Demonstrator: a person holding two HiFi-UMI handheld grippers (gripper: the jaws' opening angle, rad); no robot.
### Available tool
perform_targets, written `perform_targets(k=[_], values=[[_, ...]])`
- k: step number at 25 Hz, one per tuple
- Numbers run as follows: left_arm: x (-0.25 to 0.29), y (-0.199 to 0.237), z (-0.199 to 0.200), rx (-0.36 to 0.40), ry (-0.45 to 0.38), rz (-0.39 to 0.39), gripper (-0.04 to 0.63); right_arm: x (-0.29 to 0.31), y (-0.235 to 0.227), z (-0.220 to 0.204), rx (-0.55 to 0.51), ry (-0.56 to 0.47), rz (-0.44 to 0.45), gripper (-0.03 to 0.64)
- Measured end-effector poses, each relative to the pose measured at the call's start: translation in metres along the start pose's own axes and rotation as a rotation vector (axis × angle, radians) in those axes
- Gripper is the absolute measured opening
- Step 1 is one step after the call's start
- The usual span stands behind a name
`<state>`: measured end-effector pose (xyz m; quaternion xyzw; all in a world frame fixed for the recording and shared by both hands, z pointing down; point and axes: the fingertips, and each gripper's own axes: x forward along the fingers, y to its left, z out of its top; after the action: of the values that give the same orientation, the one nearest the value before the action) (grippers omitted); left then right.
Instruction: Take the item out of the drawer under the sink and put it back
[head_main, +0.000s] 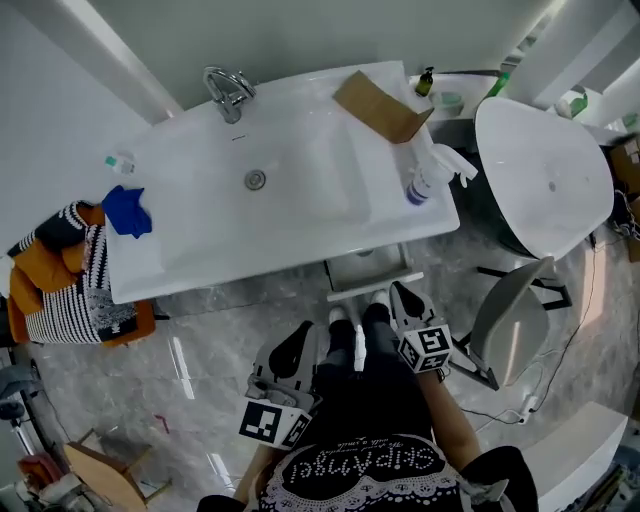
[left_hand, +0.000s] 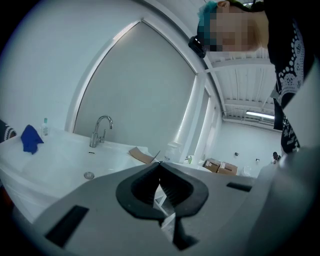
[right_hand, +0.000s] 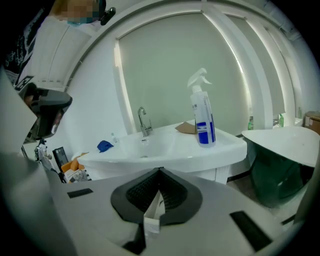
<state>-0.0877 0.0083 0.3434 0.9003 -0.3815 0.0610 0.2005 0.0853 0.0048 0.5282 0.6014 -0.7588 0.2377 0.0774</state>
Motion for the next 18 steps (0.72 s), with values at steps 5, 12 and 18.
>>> perform_targets(k=[5, 12, 18], values=[[0.005, -0.005, 0.013, 0.025, -0.045, -0.009, 0.005, -0.007, 0.004, 0.035, -0.033, -0.064, 0.021, 0.017], [0.008, -0.005, 0.035, 0.027, -0.122, 0.006, 0.005, -0.019, 0.012, 0.060, -0.051, -0.105, 0.045, 0.018], [0.011, -0.005, 0.040, 0.036, -0.143, 0.005, 0.005, -0.033, 0.017, 0.088, -0.057, -0.165, 0.061, 0.018]])
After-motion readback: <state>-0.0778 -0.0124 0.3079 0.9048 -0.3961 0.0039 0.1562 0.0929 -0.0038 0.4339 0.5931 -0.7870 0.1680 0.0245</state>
